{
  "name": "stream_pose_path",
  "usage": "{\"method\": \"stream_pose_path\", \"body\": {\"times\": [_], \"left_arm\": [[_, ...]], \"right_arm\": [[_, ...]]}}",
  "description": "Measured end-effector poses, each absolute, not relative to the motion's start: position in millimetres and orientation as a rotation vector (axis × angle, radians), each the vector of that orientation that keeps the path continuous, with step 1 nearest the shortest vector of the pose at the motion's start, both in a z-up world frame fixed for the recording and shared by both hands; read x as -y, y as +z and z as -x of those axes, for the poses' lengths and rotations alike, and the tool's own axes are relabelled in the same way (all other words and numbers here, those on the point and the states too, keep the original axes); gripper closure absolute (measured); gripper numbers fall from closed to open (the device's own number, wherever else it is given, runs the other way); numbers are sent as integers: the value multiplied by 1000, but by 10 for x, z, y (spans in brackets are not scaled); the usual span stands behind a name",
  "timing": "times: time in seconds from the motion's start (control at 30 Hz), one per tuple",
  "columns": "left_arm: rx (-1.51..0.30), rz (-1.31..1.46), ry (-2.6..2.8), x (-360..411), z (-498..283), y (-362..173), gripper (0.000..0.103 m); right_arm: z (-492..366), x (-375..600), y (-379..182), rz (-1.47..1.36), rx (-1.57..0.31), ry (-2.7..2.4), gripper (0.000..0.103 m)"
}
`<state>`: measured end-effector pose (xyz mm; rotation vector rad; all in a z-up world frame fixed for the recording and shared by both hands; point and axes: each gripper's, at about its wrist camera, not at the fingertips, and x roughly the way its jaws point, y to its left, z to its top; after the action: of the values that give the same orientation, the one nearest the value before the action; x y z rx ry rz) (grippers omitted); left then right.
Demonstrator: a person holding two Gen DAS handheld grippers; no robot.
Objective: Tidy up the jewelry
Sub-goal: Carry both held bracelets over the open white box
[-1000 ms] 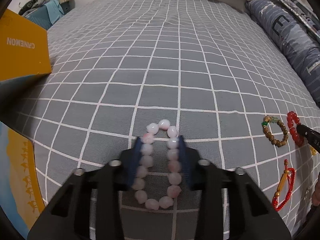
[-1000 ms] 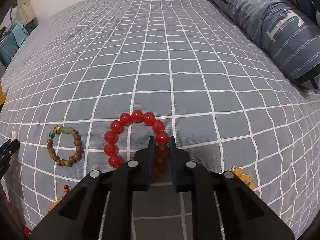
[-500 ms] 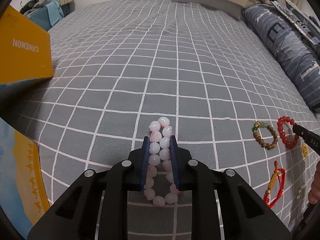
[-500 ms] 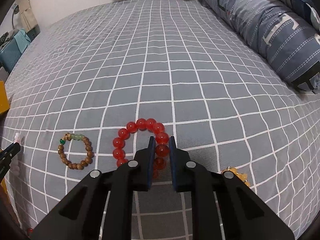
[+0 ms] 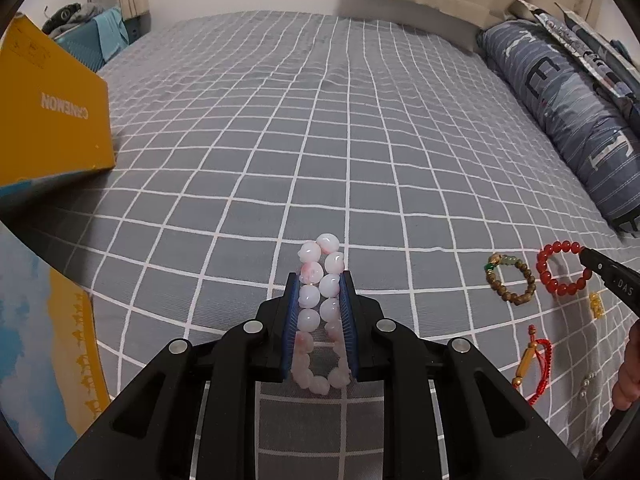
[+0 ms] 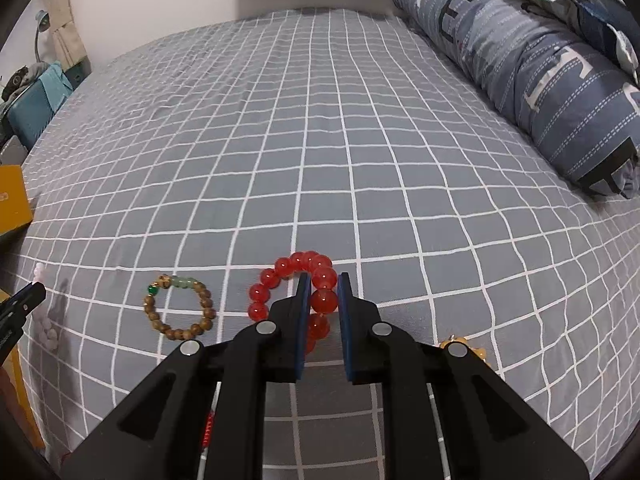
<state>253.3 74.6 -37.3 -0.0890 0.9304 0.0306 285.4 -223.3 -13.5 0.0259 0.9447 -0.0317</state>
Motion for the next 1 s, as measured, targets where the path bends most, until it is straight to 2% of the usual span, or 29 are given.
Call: {"method": "stream_pose_path", "body": {"times": [1.0], "left_arm": [[-858,44,52,-631,-2139,168,84]], "right_arm": [[-2399,2030,415,5,-853,10,90]]}}
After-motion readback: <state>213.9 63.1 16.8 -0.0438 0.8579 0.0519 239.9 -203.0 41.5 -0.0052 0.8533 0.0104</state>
